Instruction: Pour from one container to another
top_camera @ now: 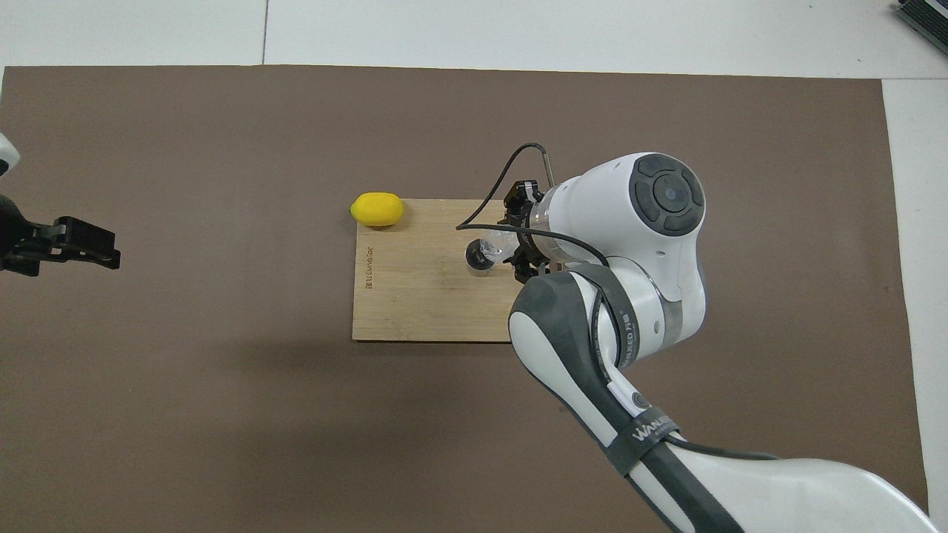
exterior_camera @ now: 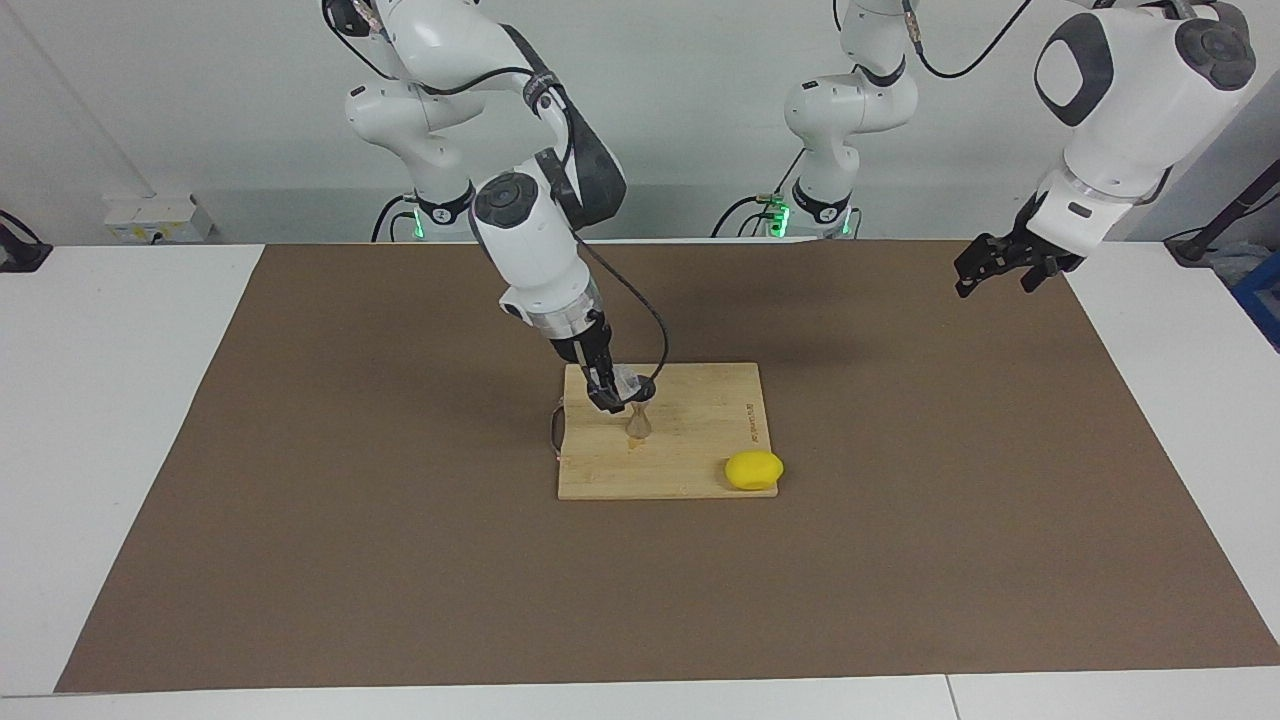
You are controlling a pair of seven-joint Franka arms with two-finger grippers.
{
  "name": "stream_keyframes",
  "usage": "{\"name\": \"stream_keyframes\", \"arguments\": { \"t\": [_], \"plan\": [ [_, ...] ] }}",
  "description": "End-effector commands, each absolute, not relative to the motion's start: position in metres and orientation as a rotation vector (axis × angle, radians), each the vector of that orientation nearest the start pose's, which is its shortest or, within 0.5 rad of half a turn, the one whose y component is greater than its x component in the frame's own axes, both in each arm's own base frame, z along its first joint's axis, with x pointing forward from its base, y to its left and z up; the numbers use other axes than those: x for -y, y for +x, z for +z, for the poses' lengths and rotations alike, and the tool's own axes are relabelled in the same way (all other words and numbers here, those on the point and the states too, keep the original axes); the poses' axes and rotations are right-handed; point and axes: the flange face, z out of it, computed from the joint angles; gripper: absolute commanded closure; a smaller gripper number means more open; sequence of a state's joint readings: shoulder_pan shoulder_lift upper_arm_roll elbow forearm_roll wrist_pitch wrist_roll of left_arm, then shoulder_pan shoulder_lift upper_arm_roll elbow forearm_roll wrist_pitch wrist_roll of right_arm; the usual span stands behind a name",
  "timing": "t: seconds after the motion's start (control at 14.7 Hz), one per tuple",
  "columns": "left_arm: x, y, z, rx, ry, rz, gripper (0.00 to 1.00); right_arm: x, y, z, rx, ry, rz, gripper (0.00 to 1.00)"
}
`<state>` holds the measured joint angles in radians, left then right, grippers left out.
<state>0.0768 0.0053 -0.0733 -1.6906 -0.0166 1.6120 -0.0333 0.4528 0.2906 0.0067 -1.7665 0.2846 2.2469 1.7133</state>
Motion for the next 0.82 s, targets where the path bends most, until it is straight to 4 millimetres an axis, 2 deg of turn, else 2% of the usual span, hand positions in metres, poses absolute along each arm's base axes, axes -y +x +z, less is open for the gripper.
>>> {"name": "stream_keyframes", "arguments": {
  "t": [0.0,0.2,0.55,0.75],
  "plan": [
    [0.011,0.56,0.569,0.093,-3.133,0.096,0.0,-0.296,0.585,0.424,-1.826,-2.219,0.152,1.0],
    [0.011,0.564,0.56,0.088,-3.131,0.141,0.0,-0.297,0.585,0.426,-1.821,-2.217,0.15,1.0],
    [0.016,0.568,0.561,0.11,-3.132,0.11,0.0,-0.298,0.587,0.432,-1.833,-2.205,0.153,1.0],
    [0.026,0.571,0.56,0.094,-3.135,0.093,0.0,-0.299,0.587,0.432,-1.83,-2.21,0.15,1.0]
  ]
}}
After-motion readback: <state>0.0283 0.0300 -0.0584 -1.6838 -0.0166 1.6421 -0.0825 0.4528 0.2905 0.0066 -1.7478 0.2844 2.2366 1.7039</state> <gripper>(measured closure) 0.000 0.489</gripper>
